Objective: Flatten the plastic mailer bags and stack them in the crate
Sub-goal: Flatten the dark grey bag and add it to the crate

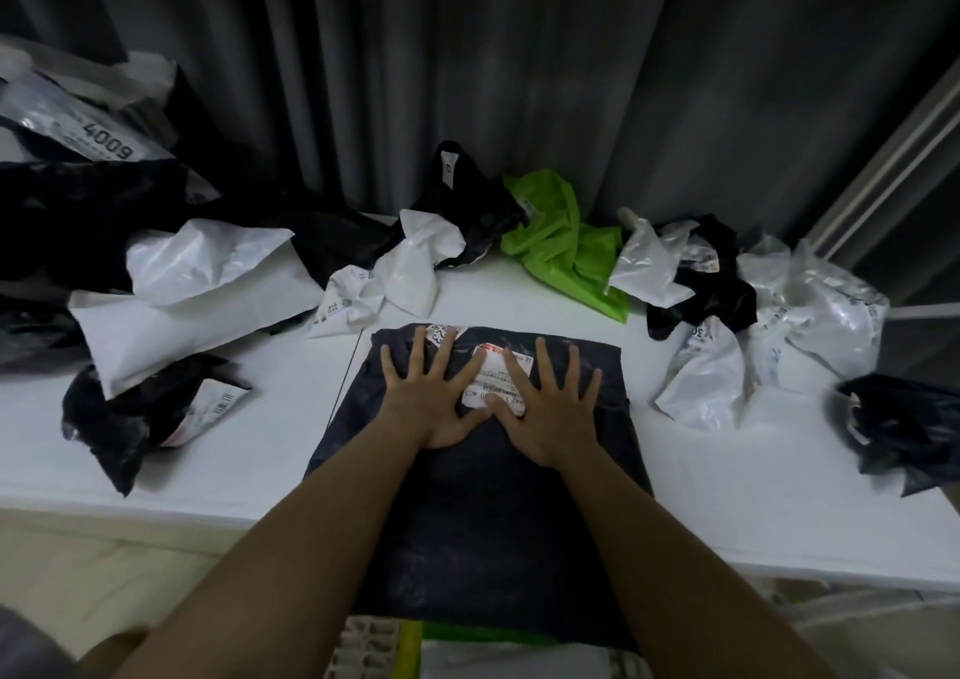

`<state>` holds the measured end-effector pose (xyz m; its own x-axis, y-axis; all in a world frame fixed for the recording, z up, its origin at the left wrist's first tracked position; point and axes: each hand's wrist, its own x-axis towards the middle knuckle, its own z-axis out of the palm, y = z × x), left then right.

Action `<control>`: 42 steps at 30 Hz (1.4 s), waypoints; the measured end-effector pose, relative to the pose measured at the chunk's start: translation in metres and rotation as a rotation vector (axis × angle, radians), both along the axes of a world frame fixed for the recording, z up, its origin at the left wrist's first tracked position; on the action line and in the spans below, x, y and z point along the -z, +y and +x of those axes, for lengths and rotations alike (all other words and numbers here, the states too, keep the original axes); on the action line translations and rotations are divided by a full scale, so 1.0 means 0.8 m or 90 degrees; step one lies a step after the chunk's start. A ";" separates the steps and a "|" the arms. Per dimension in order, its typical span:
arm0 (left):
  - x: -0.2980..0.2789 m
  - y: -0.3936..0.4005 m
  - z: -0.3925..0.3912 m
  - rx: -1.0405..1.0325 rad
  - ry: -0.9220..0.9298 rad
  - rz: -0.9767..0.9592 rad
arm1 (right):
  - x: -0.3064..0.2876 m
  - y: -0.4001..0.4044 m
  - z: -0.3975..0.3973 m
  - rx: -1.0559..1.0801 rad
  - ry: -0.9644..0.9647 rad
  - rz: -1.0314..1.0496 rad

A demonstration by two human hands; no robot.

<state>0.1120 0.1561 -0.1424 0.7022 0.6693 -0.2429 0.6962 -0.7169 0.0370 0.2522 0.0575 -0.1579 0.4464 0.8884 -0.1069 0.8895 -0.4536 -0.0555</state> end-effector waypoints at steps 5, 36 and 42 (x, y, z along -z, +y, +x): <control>0.008 0.012 0.002 -0.022 -0.003 -0.062 | 0.007 0.008 0.007 0.002 0.022 -0.004; 0.000 -0.098 -0.081 -0.086 -0.018 -0.054 | -0.026 -0.085 -0.054 -0.018 0.079 -0.060; 0.025 -0.104 -0.089 -0.101 -0.085 0.012 | -0.012 -0.125 -0.053 0.015 0.068 -0.047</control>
